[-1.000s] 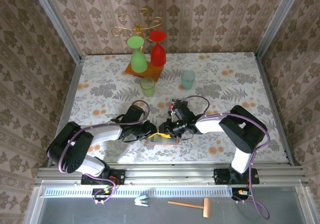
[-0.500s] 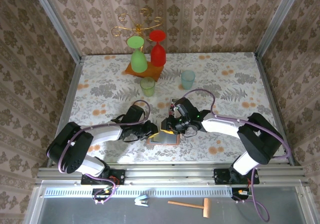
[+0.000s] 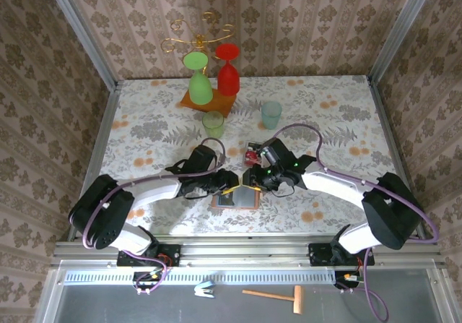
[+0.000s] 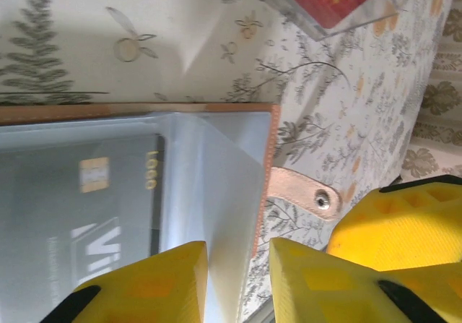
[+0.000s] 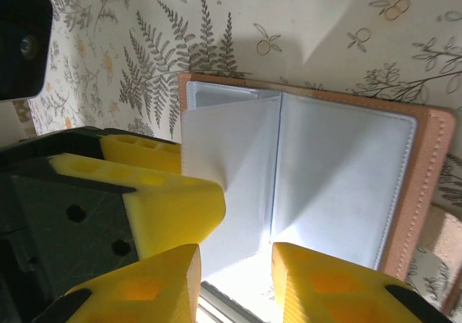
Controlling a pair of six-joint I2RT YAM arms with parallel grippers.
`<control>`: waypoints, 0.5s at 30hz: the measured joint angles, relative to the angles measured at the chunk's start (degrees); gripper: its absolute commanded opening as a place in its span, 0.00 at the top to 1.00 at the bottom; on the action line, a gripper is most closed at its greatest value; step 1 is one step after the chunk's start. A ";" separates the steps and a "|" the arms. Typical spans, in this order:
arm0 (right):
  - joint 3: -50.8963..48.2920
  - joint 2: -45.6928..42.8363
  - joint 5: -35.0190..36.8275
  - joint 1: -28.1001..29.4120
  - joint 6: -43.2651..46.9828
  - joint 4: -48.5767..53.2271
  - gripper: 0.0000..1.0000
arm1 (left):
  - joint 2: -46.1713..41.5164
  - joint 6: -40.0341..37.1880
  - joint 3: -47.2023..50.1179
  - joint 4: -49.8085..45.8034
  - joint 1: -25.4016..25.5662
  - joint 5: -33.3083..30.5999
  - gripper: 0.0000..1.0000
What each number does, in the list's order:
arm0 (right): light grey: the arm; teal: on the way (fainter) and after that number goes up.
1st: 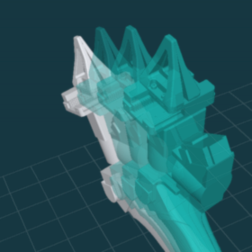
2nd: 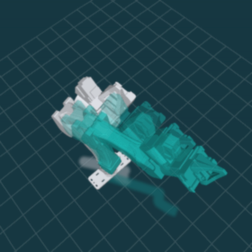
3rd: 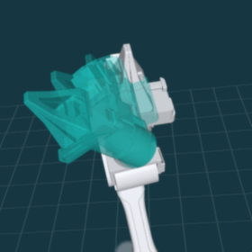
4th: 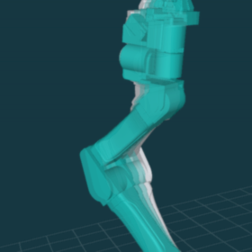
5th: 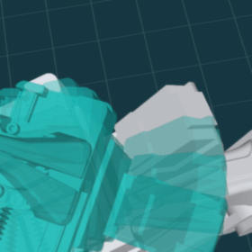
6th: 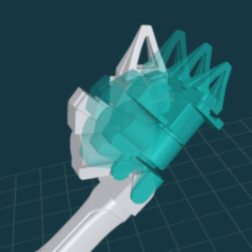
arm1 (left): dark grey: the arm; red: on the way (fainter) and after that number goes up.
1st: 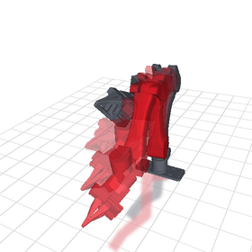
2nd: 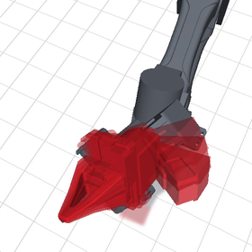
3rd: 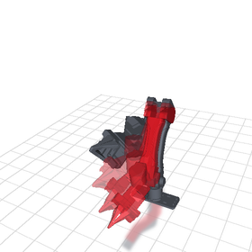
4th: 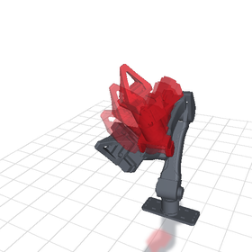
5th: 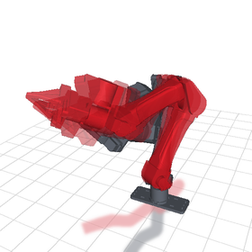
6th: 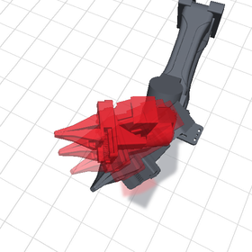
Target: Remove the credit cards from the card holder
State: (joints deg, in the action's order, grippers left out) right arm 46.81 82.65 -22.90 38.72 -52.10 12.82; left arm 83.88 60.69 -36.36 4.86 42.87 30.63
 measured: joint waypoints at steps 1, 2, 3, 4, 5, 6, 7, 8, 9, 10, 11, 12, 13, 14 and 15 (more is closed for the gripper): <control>-0.02 -0.52 0.24 -0.31 0.15 0.42 0.68 | 0.61 0.02 -0.39 0.07 0.28 0.09 0.65; -0.02 -1.03 0.31 -0.57 0.35 0.81 0.68 | 1.29 0.09 -0.66 0.35 0.52 0.24 0.64; -0.04 -1.53 0.46 -0.81 0.57 1.16 0.68 | 1.92 0.20 -0.83 0.59 0.70 0.31 0.63; -0.17 -2.14 0.55 -1.05 0.74 1.46 0.67 | 2.58 0.22 -0.98 0.92 0.98 0.37 0.62; -0.42 -2.99 0.68 -1.31 0.87 1.73 0.67 | 3.23 0.31 -1.16 1.11 1.22 0.55 0.60; -0.61 -3.78 0.74 -1.51 0.98 1.99 0.66 | 3.74 0.48 -1.33 1.31 1.44 0.59 0.59; -0.83 -4.52 0.94 -1.66 1.01 2.23 0.66 | 4.42 0.72 -1.60 1.64 1.79 0.74 0.58; -1.05 -5.16 1.14 -1.81 1.05 2.38 0.65 | 4.94 0.94 -1.77 2.10 2.12 0.83 0.57; -1.25 -5.55 1.27 -1.84 1.16 2.49 0.65 | 5.35 1.11 -1.97 2.25 2.27 0.94 0.56; -1.42 -5.88 1.46 -1.88 1.20 2.67 0.65 | 5.75 1.29 -2.16 2.58 2.56 0.98 0.55; -1.57 -6.08 1.53 -2.01 1.20 2.71 0.65 | 6.05 1.42 -2.34 2.82 2.84 1.09 0.54; -1.68 -6.16 1.53 -2.05 1.20 2.84 0.65 | 6.29 1.53 -2.51 3.17 2.99 1.11 0.53; -1.84 -6.21 1.55 -2.05 1.20 2.86 0.65 | 6.51 1.70 -2.69 3.52 3.26 1.11 0.53; -1.99 -6.21 1.57 -2.10 1.22 2.91 0.65 | 6.62 1.81 -2.78 3.87 3.41 1.14 0.53; -2.05 -6.23 1.55 -2.10 1.20 2.99 0.65 | 6.69 1.95 -2.84 4.24 3.58 1.14 0.52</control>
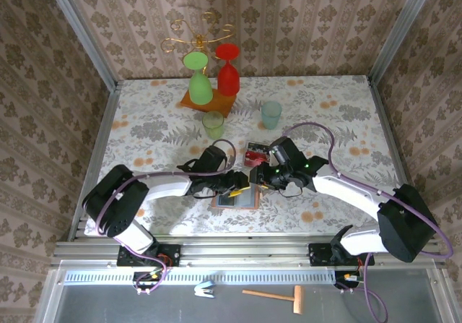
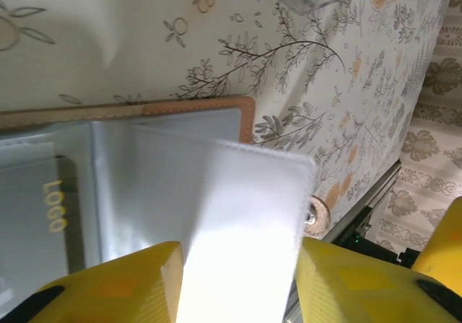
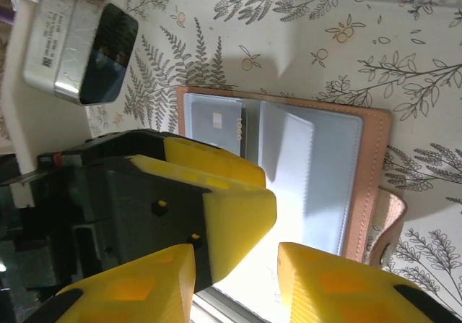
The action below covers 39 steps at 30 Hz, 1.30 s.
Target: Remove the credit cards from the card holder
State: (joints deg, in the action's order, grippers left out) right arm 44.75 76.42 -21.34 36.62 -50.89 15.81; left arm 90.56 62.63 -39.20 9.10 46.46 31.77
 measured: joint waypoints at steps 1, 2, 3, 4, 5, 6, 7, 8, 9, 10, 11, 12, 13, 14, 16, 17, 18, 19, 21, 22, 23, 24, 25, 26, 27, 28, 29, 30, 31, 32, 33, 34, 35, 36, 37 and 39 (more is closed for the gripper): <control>-0.11 0.00 0.00 0.00 0.00 0.13 0.65 | 0.13 0.09 -0.13 0.35 0.09 0.00 0.52; -0.20 0.00 0.00 0.00 0.00 0.24 0.64 | 0.26 0.22 -0.28 0.52 0.11 0.02 0.52; -0.26 0.00 0.02 0.00 0.00 0.28 0.65 | 0.35 0.22 -0.35 0.63 0.22 0.00 0.52; -0.26 -0.04 0.02 -0.02 0.00 0.26 0.65 | 0.42 0.35 -0.35 0.70 0.28 0.00 0.52; -0.33 -0.11 0.02 -0.04 0.00 0.28 0.65 | 0.48 0.42 -0.37 0.81 0.35 0.00 0.52; -0.39 -0.20 0.00 -0.04 -0.02 0.28 0.65 | 0.48 0.42 -0.37 0.81 0.35 0.00 0.52; -0.44 -0.24 0.00 -0.04 -0.02 0.26 0.65 | 0.48 0.42 -0.37 0.85 0.35 0.00 0.52; -0.50 -0.26 0.00 -0.04 -0.02 0.26 0.65 | 0.48 0.42 -0.37 0.85 0.37 0.00 0.52; -0.59 -0.26 0.00 -0.04 -0.04 0.24 0.65 | 0.48 0.42 -0.35 0.83 0.35 -0.02 0.52; -0.63 -0.26 0.00 -0.04 -0.04 0.24 0.65 | 0.48 0.42 -0.35 0.83 0.35 -0.02 0.52; -0.66 -0.26 0.00 -0.04 -0.07 0.24 0.65 | 0.48 0.42 -0.35 0.83 0.35 -0.02 0.52; -0.66 -0.26 0.00 -0.04 -0.07 0.20 0.65 | 0.48 0.42 -0.35 0.83 0.33 -0.02 0.52; -0.68 -0.26 -0.02 -0.04 -0.09 0.20 0.65 | 0.48 0.42 -0.33 0.85 0.33 -0.02 0.52; -0.68 -0.26 -0.02 -0.04 -0.11 0.20 0.65 | 0.46 0.42 -0.31 0.85 0.33 0.00 0.52; -0.68 -0.24 -0.02 -0.04 -0.24 0.17 0.65 | 0.46 0.42 -0.24 1.03 0.31 -0.02 0.53; -0.68 -0.24 -0.02 -0.04 -0.24 0.17 0.66 | 0.48 0.42 -0.20 1.18 0.28 0.00 0.53; -0.68 -0.24 -0.02 -0.04 -0.26 0.17 0.65 | 0.48 0.42 -0.20 1.25 0.28 0.00 0.53; -0.68 -0.24 -0.02 -0.02 -0.26 0.17 0.66 | 0.48 0.42 -0.20 1.27 0.28 0.00 0.53; -0.70 -0.24 0.00 0.00 -0.26 0.15 0.66 | 0.70 0.42 -0.20 1.46 0.28 0.02 0.53; -0.72 -0.24 0.00 0.00 -0.26 0.15 0.66 | 0.92 0.42 -0.20 1.62 0.28 0.04 0.53; -0.79 -0.24 0.00 0.00 -0.28 0.11 0.66 | 1.27 0.42 -0.20 1.66 0.28 0.04 0.53; -0.92 -0.24 0.00 0.00 -0.28 0.02 0.66 | 1.62 0.42 -0.20 1.64 0.28 0.04 0.53; -1.03 -0.24 0.00 0.00 -0.31 0.02 0.66 | 1.90 0.42 -0.20 1.60 0.28 0.04 0.53; -1.16 -0.24 0.00 0.00 -0.31 0.02 0.66 | 2.27 0.39 -0.20 1.55 0.28 0.04 0.53; -1.29 -0.24 -0.02 0.00 -0.33 0.00 0.66 | 2.49 0.37 -0.22 1.31 0.28 0.04 0.53; -1.38 -0.24 -0.02 0.00 -0.33 0.00 0.66 | 2.62 0.37 -0.26 0.83 0.28 0.02 0.53; -1.40 -0.24 0.00 0.00 -0.35 0.02 0.66 | 2.73 0.35 -0.37 0.24 0.28 0.02 0.53; -1.40 -0.24 0.00 0.00 -0.35 -0.02 0.66 | 2.78 0.28 -0.50 -0.33 0.28 0.02 0.53; -1.40 -0.24 -0.02 0.00 -0.37 -0.09 0.66 | 2.78 0.17 -0.63 -0.61 0.28 0.02 0.53; -1.40 -0.24 0.00 0.00 -0.39 -0.15 0.66 | 2.78 0.15 -0.74 -0.83 0.28 0.02 0.53; -1.40 -0.24 0.00 0.00 -0.44 -0.20 0.66 | 2.78 0.15 -0.94 -1.01 0.28 0.02 0.53; -1.40 -0.22 0.00 0.00 -0.44 -0.22 0.66 | 2.78 0.15 -1.05 -1.14 0.28 0.02 0.53; -1.40 -0.20 0.00 0.00 -0.44 -0.24 0.66 | 2.78 0.15 -1.20 -1.29 0.28 0.02 0.53; -1.38 -0.17 -0.02 0.00 -0.44 -0.24 0.66 | 2.78 0.15 -1.38 -1.44 0.28 0.02 0.53; -1.40 -0.17 0.00 0.00 -0.46 -0.26 0.66 | 2.78 0.15 -1.46 -1.44 0.28 0.02 0.53; -1.38 -0.17 0.00 0.00 -0.46 -0.39 0.66 | 2.78 0.15 -1.62 -1.57 0.28 0.02 0.53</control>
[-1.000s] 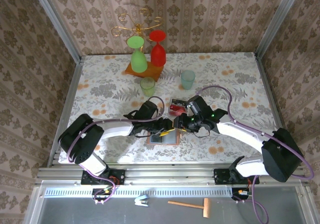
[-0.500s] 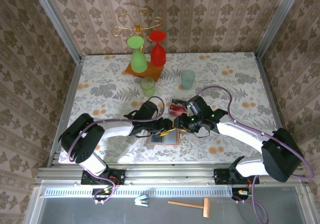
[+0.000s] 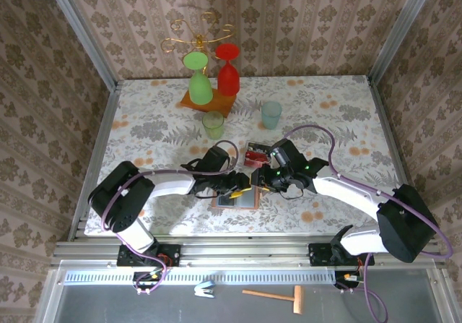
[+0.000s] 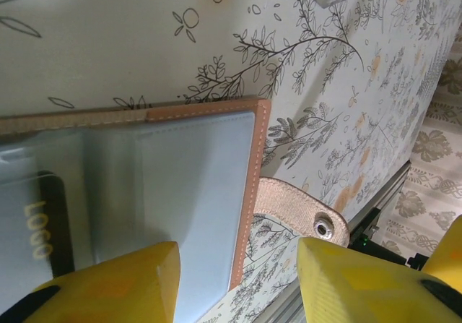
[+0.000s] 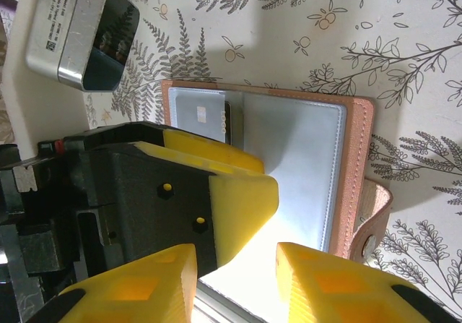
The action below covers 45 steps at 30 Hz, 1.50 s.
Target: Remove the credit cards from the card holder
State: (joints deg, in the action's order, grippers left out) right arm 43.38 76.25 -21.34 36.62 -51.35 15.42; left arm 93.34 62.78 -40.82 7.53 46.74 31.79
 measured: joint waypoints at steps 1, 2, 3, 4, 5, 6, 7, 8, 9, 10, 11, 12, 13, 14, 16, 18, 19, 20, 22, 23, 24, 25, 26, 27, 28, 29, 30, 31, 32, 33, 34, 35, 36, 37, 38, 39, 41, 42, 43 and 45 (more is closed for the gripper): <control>0.00 0.00 0.00 0.00 0.00 0.00 0.66 | -0.07 0.00 0.00 -0.11 0.00 0.00 0.53; 0.00 0.00 -0.02 0.00 0.00 -0.02 0.66 | -0.09 0.00 0.00 -0.28 -0.02 0.00 0.53; 0.00 0.00 -0.02 0.00 -0.02 -0.02 0.66 | -0.20 0.00 0.00 -0.46 -0.24 0.00 0.53; 0.00 0.00 -0.02 0.00 -0.02 -0.02 0.66 | -0.37 0.00 0.00 -0.68 -0.33 -0.02 0.53; 0.00 0.00 -0.02 0.00 -0.02 -0.04 0.66 | -0.79 0.00 0.00 -0.94 -0.55 -0.02 0.53; 0.00 0.09 -0.02 0.00 -0.04 -0.09 0.67 | -1.36 0.00 0.00 -1.14 -0.79 -0.04 0.53; 0.00 0.26 -0.04 0.00 -0.04 -0.20 0.67 | -2.01 0.00 0.02 -1.22 -1.09 -0.04 0.53; 0.00 0.57 -0.04 0.04 -0.04 -0.39 0.67 | -2.89 0.00 0.04 -1.29 -1.46 -0.07 0.54; 0.00 0.90 -0.04 0.13 -0.11 -0.52 0.67 | -3.87 0.00 0.20 -1.29 -1.77 -0.07 0.54; 0.00 1.18 -0.04 0.24 -0.24 -0.61 0.68 | -4.87 0.00 0.46 -1.31 -2.05 -0.07 0.54; 0.02 1.55 -0.04 0.46 -0.26 -0.66 0.68 | -5.99 0.00 0.87 -1.31 -2.43 -0.09 0.54; 0.04 1.95 -0.07 0.76 -0.31 -0.72 0.68 | -7.08 0.00 1.40 -1.31 -2.80 -0.11 0.55; 0.07 2.25 -0.04 0.98 -0.48 -0.87 0.68 | -8.07 -0.02 1.95 -1.38 -3.17 -0.13 0.55; 0.28 2.91 -0.07 1.29 -0.74 -1.03 0.69 | -9.05 -0.04 2.58 -1.55 -3.63 -0.20 0.55; 1.09 4.61 -0.07 1.97 -1.14 -1.42 0.69 | -10.69 -0.22 3.98 -1.70 -4.61 -0.28 0.57; 1.97 6.56 -0.09 2.84 -1.38 -1.95 0.69 | -12.24 -0.48 5.60 -2.21 -5.84 -0.52 0.57; 2.36 7.26 -0.09 3.23 -1.46 -1.99 0.69 | -12.87 -0.66 6.27 -2.40 -6.36 -0.70 0.57; 2.84 8.13 -0.09 3.74 -1.55 -2.05 0.69 | -13.60 -0.90 6.95 -2.97 -6.95 -0.90 0.58; 3.91 9.79 -0.11 4.72 -1.75 -2.34 0.70 | -14.80 -1.36 8.17 -3.78 -7.98 -1.16 0.58; 4.59 10.73 -0.11 5.25 -1.86 -2.45 0.70 | -15.30 -1.64 8.74 -4.22 -8.46 -1.22 0.58; 5.16 11.56 -0.09 5.75 -2.01 -2.64 0.70 | -15.80 -1.99 9.42 -4.50 -8.94 -1.31 0.58; 5.68 12.33 -0.11 6.21 -2.29 -2.93 0.70 | -16.13 -2.27 10.03 -4.61 -9.22 -1.36 0.58; 6.19 13.11 -0.11 6.67 -2.49 -3.28 0.70 | -16.44 -2.58 10.71 -4.87 -9.60 -1.40 0.58; 6.62 13.90 -0.17 7.08 -2.69 -3.61 0.70 | -16.61 -2.82 11.30 -5.11 -9.88 -1.40 0.58; 6.95 14.53 -0.24 7.39 -2.86 -3.80 0.71 | -16.59 -3.06 11.78 -5.27 -10.14 -1.38 0.58; 7.19 15.15 -0.26 7.69 -2.95 -3.98 0.71 | -16.59 -3.26 12.22 -5.44 -10.34 -1.40 0.58; 7.34 15.63 -0.26 7.93 -3.08 -4.17 0.71 | -16.59 -3.48 12.74 -5.42 -10.47 -1.42 0.58; 7.45 16.02 -0.28 8.13 -3.15 -4.35 0.71 | -16.57 -3.69 13.14 -5.44 -10.51 -1.40 0.58; 7.56 16.44 -0.28 8.31 -3.28 -4.55 0.71 | -16.48 -3.89 13.51 -5.38 -10.51 -1.40 0.58; 7.74 16.81 -0.28 8.37 -3.32 -4.57 0.71 | -16.31 -3.98 13.84 -5.29 -10.51 -1.38 0.58; 7.91 17.14 -0.28 8.44 -3.34 -4.59 0.71 | -16.09 -4.07 14.08 -5.22 -10.51 -1.36 0.58; 8.07 17.42 -0.28 8.52 -3.50 -4.61 0.71 | -15.78 -4.11 14.36 -4.94 -10.51 -1.33 0.58; 8.15 17.62 -0.28 8.55 -3.54 -4.66 0.71 | -15.50 -4.11 14.62 -4.50 -10.51 -1.31 0.58; 8.20 17.70 -0.28 8.57 -3.61 -4.70 0.71 | -15.34 -4.11 14.75 -4.26 -10.51 -1.25 0.58; 8.24 17.79 -0.28 8.57 -3.78 -4.72 0.71 | -15.28 -4.11 14.86 -3.96 -10.51 -1.07 0.58; 8.24 17.79 -0.28 8.57 -3.93 -4.74 0.71 | -15.28 -4.11 14.93 -3.65 -10.51 -1.03 0.58; 8.24 17.81 -0.28 8.59 -3.98 -4.79 0.71 | -15.28 -4.11 15.04 -3.10 -10.51 -0.92 0.58; 8.24 17.86 -0.28 8.61 -4.09 -4.87 0.71 | -15.28 -4.11 15.19 -2.73 -10.51 -0.90 0.58; 8.24 17.97 -0.28 8.66 -4.13 -4.96 0.71 | -15.28 -4.09 15.41 -2.36 -10.51 -0.87 0.58; 8.24 18.18 -0.28 8.66 -4.15 -4.96 0.71 | -15.30 -4.07 16.06 -1.38 -10.51 -0.83 0.58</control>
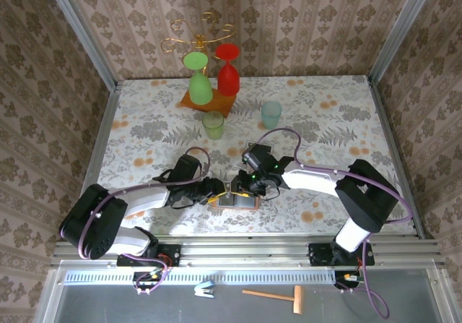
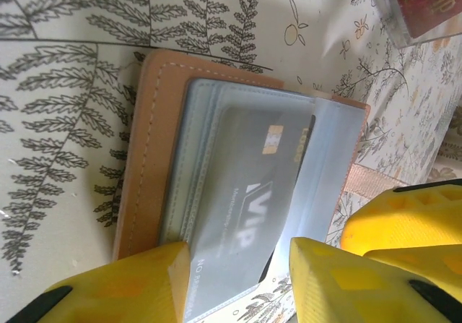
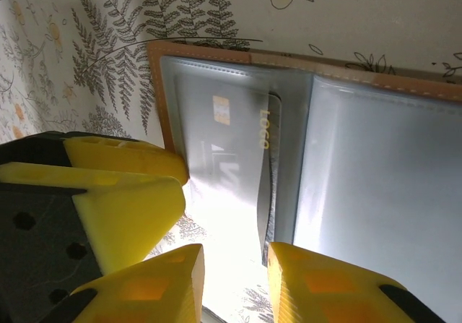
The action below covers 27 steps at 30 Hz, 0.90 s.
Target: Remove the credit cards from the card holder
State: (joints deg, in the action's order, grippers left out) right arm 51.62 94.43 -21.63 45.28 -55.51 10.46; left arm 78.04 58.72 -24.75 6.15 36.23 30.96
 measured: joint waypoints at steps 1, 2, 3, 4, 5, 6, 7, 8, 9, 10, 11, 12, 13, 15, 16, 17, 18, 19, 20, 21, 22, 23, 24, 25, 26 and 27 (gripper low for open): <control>0.00 0.13 -0.02 0.00 -0.02 -0.07 0.71 | -0.04 0.02 0.15 0.28 0.00 0.09 0.58; 0.00 0.28 -0.04 0.00 -0.04 -0.04 0.71 | -0.20 0.04 0.35 0.59 0.00 0.15 0.58; 0.00 0.44 -0.13 0.00 -0.09 -0.09 0.71 | -0.44 0.07 0.46 0.66 0.00 0.15 0.58; 0.00 0.59 -0.24 0.00 -0.20 -0.17 0.71 | -0.70 0.09 0.57 0.68 0.00 0.15 0.58; 0.00 0.70 -0.35 0.00 -0.24 -0.33 0.72 | -1.03 0.17 0.70 0.66 0.00 0.15 0.58; 0.02 0.85 -0.57 0.00 -0.26 -0.66 0.72 | -1.33 0.22 0.74 0.50 0.00 0.13 0.58; 0.04 1.07 -0.79 0.00 -0.31 -1.03 0.72 | -1.62 0.24 0.79 0.42 0.00 0.11 0.58; 0.07 1.33 -1.01 0.00 -0.39 -1.33 0.72 | -1.88 0.24 0.81 0.24 0.00 0.11 0.58; 0.09 1.57 -1.11 0.00 -0.42 -1.51 0.72 | -2.12 0.26 0.81 0.11 0.00 0.13 0.58; 0.09 1.75 -1.18 0.00 -0.42 -1.57 0.72 | -2.36 0.37 0.87 0.04 0.00 0.11 0.58; 0.09 1.95 -1.25 0.00 -0.44 -1.57 0.72 | -2.62 0.46 0.92 -0.15 0.00 0.11 0.58; 0.11 2.14 -1.31 0.00 -0.42 -1.60 0.72 | -2.84 0.48 0.92 -0.33 0.00 0.11 0.59; 0.13 2.34 -1.31 0.02 -0.42 -1.62 0.72 | -3.04 0.48 0.92 -0.39 0.00 0.11 0.60; 0.39 2.82 -1.46 0.02 -0.42 -1.64 0.72 | -3.39 0.48 0.92 -0.87 -0.02 0.02 0.65; 0.68 3.17 -1.51 0.00 -0.44 -1.68 0.73 | -3.52 0.39 0.90 -1.14 -0.04 -0.09 0.68; 0.96 3.50 -1.53 0.02 -0.44 -1.70 0.73 | -3.54 0.20 0.79 -1.55 -0.22 -0.11 0.71; 1.20 3.78 -1.55 0.02 -0.42 -1.75 0.73 | -3.54 -0.02 0.61 -2.16 -0.35 -0.20 0.72; 1.46 4.04 -1.57 0.02 -0.44 -1.75 0.73 | -3.54 -0.28 0.35 -2.89 -0.50 -0.35 0.74; 1.68 4.28 -1.62 0.02 -0.44 -1.75 0.73 | -3.54 -0.57 0.07 -3.58 -0.70 -0.50 0.76; 1.81 4.48 -1.73 0.02 -0.44 -1.86 0.73 | -3.54 -0.85 -0.22 -4.20 -0.76 -0.72 0.77; 1.97 4.66 -1.79 0.02 -0.42 -2.03 0.73 | -3.54 -1.33 -0.55 -4.90 -0.98 -0.87 0.78; 2.12 4.85 -1.92 0.04 -0.44 -2.21 0.73 | -3.52 -1.79 -0.90 -5.62 -1.09 -1.01 0.79; 2.29 4.96 -1.97 0.04 -0.42 -2.23 0.73 | -3.52 -2.03 -1.11 -6.03 -1.16 -1.16 0.81; 2.45 5.07 -2.10 0.04 -0.42 -2.38 0.73 | -3.50 -2.45 -1.29 -6.49 -1.40 -1.18 0.83; 2.60 5.16 -2.23 0.04 -0.44 -2.54 0.73 | -3.39 -2.91 -1.38 -6.86 -1.53 -1.20 0.84; 2.78 5.27 -2.32 0.04 -0.42 -2.62 0.73 | -3.15 -3.13 -1.40 -7.06 -1.68 -1.20 0.85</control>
State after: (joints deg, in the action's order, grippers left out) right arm 54.39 99.70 -23.94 45.32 -55.92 7.84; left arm 74.89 55.59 -26.15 -0.91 34.54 29.76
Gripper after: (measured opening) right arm 0.268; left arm 0.169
